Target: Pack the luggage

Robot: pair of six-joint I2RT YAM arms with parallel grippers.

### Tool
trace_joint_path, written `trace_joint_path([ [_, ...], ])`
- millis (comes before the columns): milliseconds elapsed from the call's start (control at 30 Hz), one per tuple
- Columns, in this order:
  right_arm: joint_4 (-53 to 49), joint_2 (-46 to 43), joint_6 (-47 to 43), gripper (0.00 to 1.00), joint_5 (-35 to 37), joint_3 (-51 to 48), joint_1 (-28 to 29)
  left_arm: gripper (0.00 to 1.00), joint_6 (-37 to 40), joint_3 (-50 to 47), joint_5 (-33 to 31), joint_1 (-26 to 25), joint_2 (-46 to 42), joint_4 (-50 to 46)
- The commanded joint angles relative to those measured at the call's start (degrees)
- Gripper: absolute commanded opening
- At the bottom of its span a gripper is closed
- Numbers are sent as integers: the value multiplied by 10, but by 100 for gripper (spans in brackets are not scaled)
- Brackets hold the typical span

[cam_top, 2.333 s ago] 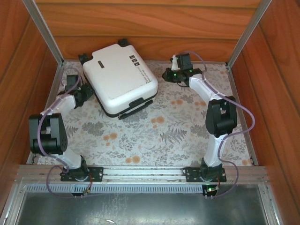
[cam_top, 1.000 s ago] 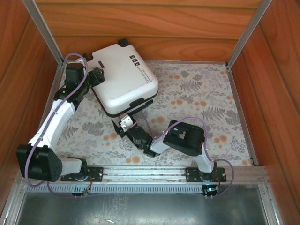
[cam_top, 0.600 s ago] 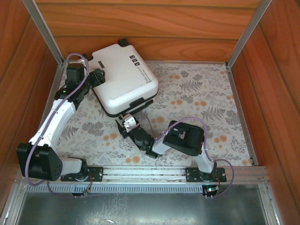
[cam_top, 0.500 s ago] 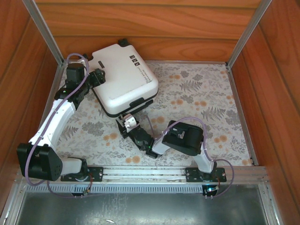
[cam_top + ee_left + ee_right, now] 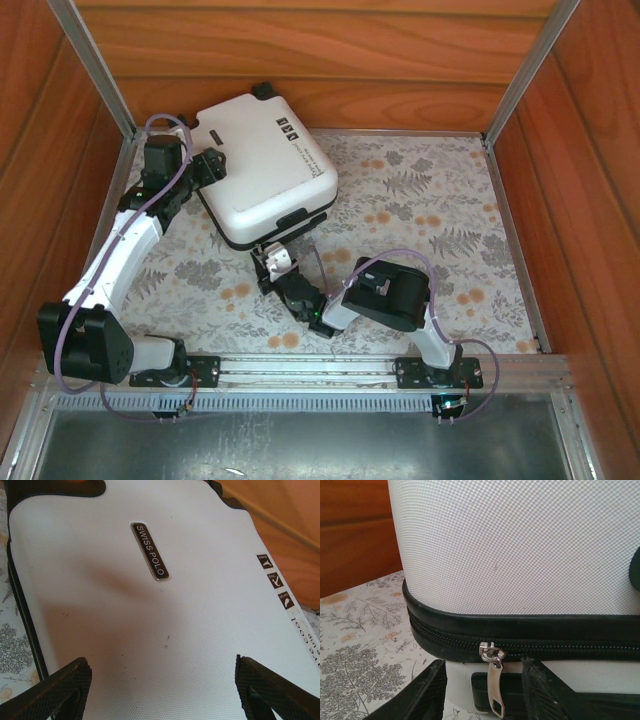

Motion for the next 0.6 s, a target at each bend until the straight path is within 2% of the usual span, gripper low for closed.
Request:
trace_joint_path([
  [0,-6,11,1,42,23,12,2,79,9,13,9,-4,5,-8],
  [267,-22,8,20,36,17,7,-7,78,10,17,9,-5,8,-10],
  [567,-50,-10,38,33,-28,-6,-29,77,16,18,7,-8,8,-16],
])
